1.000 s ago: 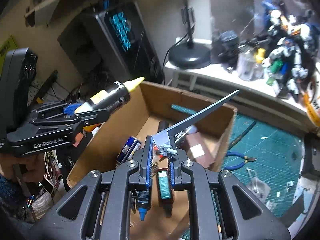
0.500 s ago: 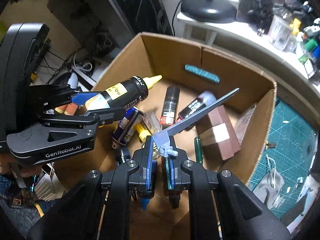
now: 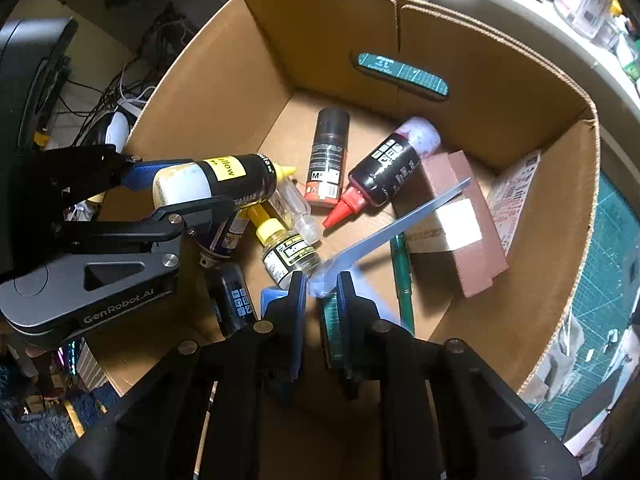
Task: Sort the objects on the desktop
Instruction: 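Open the right tool to drop the grey stand into the box, then open the left tool to drop the yellow bottle into the box, then move both empty tools back over the cutting mat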
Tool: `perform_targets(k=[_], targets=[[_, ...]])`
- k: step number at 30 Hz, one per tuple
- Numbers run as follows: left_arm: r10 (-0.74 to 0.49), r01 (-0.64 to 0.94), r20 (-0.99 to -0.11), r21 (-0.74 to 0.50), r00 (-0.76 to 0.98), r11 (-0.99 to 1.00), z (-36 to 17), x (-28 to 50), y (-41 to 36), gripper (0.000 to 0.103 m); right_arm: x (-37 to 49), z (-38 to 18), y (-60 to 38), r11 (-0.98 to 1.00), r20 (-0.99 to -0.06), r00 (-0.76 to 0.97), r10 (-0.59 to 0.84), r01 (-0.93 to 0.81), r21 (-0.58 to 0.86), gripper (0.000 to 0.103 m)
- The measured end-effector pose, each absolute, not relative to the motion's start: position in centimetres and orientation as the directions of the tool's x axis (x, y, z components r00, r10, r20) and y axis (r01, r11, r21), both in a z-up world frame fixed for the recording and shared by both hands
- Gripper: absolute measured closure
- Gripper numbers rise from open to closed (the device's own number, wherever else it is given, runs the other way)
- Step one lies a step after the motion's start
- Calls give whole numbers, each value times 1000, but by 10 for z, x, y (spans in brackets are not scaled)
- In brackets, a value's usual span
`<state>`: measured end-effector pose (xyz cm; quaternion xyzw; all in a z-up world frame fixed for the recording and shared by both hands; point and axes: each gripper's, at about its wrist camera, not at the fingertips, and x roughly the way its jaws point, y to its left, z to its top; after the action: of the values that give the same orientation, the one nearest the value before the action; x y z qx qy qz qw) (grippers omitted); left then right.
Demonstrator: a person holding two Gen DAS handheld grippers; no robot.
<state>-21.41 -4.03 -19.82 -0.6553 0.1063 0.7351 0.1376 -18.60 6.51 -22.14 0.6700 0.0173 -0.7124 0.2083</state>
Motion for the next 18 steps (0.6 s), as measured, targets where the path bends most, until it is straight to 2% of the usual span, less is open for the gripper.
perform_targets(k=[4,6,8,11,13,18], targets=[[50,-336,-994,-15,-98,-942,-193,-216,-37,61,-185,-216,68,-915,-959,-32,-281,312,258,86],[33,-334,-994,2,-101,-943,-191,-217,-36,61,-184,-211,73,-918,-957,-45,-285,302,259,82],[26,-331,-994,10,-105,-944,-188,-218,-37,58,-184,-204,79,-921,-956,-60,-286,292,257,82],[29,-317,-991,14,-128,-948,-181,-219,-41,46,-183,-192,90,-928,-954,-87,-286,273,254,81],[35,-297,-990,8,-139,-955,-175,-219,-45,31,-181,-180,102,-933,-949,-118,-294,250,258,80],[77,-223,-978,-33,-192,-974,-157,-218,-56,26,-174,-153,134,-943,-927,-213,-309,198,269,73]])
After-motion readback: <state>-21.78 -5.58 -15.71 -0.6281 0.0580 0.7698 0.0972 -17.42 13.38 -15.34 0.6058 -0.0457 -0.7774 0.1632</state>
